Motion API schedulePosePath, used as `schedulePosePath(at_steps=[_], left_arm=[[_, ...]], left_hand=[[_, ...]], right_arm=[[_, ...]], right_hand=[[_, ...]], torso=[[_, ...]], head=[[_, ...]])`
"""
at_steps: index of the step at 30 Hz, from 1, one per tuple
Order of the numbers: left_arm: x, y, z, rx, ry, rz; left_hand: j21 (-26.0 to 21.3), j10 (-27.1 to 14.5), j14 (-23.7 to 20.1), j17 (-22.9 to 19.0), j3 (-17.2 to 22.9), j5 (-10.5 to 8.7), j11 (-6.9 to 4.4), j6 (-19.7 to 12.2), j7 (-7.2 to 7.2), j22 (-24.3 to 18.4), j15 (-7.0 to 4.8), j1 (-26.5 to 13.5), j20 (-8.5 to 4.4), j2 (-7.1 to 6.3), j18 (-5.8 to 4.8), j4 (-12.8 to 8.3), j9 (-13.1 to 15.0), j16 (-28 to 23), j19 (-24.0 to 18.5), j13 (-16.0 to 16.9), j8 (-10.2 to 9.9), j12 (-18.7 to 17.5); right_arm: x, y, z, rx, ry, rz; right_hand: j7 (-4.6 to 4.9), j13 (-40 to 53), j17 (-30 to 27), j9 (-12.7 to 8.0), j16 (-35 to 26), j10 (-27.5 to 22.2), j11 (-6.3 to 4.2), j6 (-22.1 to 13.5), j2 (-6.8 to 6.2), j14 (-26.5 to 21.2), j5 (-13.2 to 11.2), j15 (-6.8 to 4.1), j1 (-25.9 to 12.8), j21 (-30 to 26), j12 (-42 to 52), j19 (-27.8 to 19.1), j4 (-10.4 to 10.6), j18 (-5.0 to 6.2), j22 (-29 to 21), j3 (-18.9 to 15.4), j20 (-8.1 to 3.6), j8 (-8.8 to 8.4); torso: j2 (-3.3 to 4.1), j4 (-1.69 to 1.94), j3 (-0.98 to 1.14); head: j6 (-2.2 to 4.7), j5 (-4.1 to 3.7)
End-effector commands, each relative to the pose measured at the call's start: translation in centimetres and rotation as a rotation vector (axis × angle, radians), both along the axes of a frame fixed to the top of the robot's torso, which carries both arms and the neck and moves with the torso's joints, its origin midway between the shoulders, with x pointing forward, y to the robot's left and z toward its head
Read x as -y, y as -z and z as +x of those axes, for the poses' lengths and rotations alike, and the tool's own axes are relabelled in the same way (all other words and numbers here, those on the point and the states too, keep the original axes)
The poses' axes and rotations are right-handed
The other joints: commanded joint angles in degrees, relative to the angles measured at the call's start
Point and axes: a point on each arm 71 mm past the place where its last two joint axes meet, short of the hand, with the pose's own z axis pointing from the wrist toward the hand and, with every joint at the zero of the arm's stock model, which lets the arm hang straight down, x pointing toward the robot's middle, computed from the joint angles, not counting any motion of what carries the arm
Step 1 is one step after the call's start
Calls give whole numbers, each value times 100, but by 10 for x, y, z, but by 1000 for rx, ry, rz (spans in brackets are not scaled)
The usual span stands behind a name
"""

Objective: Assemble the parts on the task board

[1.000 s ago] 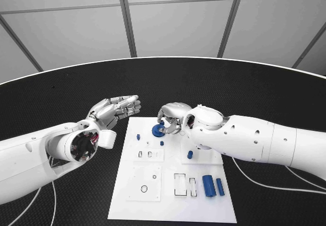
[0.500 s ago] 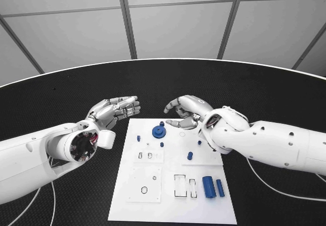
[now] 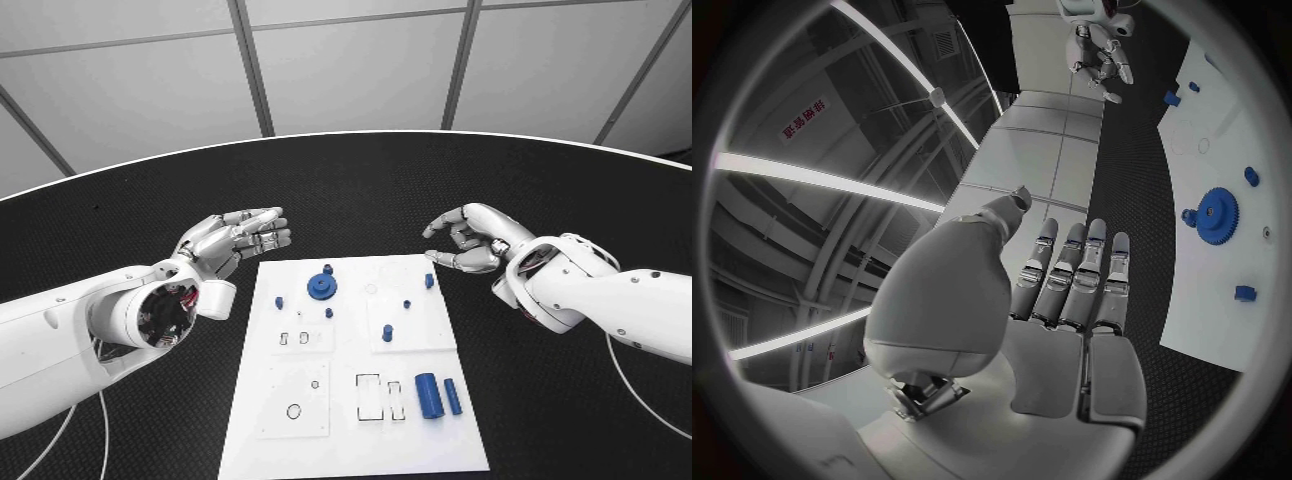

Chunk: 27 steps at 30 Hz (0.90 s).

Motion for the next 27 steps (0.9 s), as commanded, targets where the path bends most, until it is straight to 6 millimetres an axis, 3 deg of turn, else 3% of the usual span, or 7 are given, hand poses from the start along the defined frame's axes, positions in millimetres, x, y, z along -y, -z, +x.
schedulePosePath(at_steps=[1, 6, 7, 14, 20, 24, 27], left_arm=[[1, 0, 0, -1, 5, -1], [2, 1, 0, -3, 12, -3], [2, 1, 0, -3, 13, -3], [2, 1, 0, -6, 18, -3], [2, 1, 0, -7, 21, -4], [2, 1, 0, -8, 21, -4], [2, 1, 0, -8, 22, -4]], left_hand=[[-56, 20, 19, 6, 42, -14, 22, 17, 357, -29, 20, 5, 10, 57, 97, -9, -8, 5, -12, 7, -20, 19], [-77, 26, 14, 6, 58, -14, 22, 21, 357, -49, 22, 15, 11, 65, 96, -14, -8, 5, -25, 9, -19, 24], [-77, 26, 14, 6, 58, -14, 22, 21, 357, -49, 22, 15, 11, 65, 96, -14, -8, 5, -25, 9, -19, 24], [-105, 20, 1, 5, 76, -14, 29, 19, 370, -76, 26, 22, 12, 67, 92, -20, -9, 1, -40, 8, -22, 24], [-111, 18, -2, 4, 79, -15, 31, 19, 372, -81, 27, 23, 12, 69, 91, -21, -9, 1, -43, 8, -22, 23], [-111, 16, -5, 4, 82, -14, 32, 20, 373, -82, 28, 23, 12, 70, 91, -21, -10, 0, -37, 7, -22, 23], [-111, 16, -5, 4, 82, -14, 32, 20, 373, -82, 28, 23, 12, 70, 91, -21, -10, 0, -37, 7, -22, 23]], right_arm=[[10, 7, 0, -19, 16, 2], [22, 18, 2, -54, 42, -8], [24, 20, 3, -60, 46, -11], [28, 41, 3, -117, 61, -22], [24, 48, 7, -133, 64, -25], [20, 50, 9, -136, 61, -25], [17, 52, 11, -141, 55, -26]], right_hand=[[0, 959, 1008, -8, -7, 48, -16, 4, -52, 483, -26, 0, 16, -35, -25, 328, -4, -15, 934, -24, 13, 8], [8, 971, 1040, -17, 3, 63, -10, -25, -54, 490, -43, 4, 29, -18, -8, 338, -11, -22, 955, -29, 13, -13], [11, 980, 1056, -20, 9, 73, -7, -37, -58, 494, -47, 5, 33, -11, 4, 343, -15, -24, 965, -33, 14, -21], [39, 962, 1060, -50, 9, 62, 18, -141, -47, 496, -190, 26, 57, -23, -14, 339, -22, -22, 954, -93, 28, -91], [53, 951, 1069, -65, 12, 52, 30, -199, -38, 498, -217, 35, 81, -18, -25, 343, -30, -24, 962, -128, 36, -127], [55, 960, 1077, -68, 15, 61, 33, -210, -29, 500, -218, 38, 93, -18, -14, 344, -34, -24, 962, -131, 38, -133], [56, 962, 1080, -69, 16, 62, 33, -211, -22, 501, -218, 39, 102, -20, -11, 343, -38, -23, 960, -130, 39, -135]], torso=[[-17, -23, 63], [-18, -20, 85], [-20, -23, 73], [-10, -26, 69], [-9, -16, 43], [-4, -16, 46], [-2, -16, 33]], head=[[-23, -46], [-31, -75], [-35, -74], [-53, -66], [-73, -76], [-84, -70], [-100, -73]])
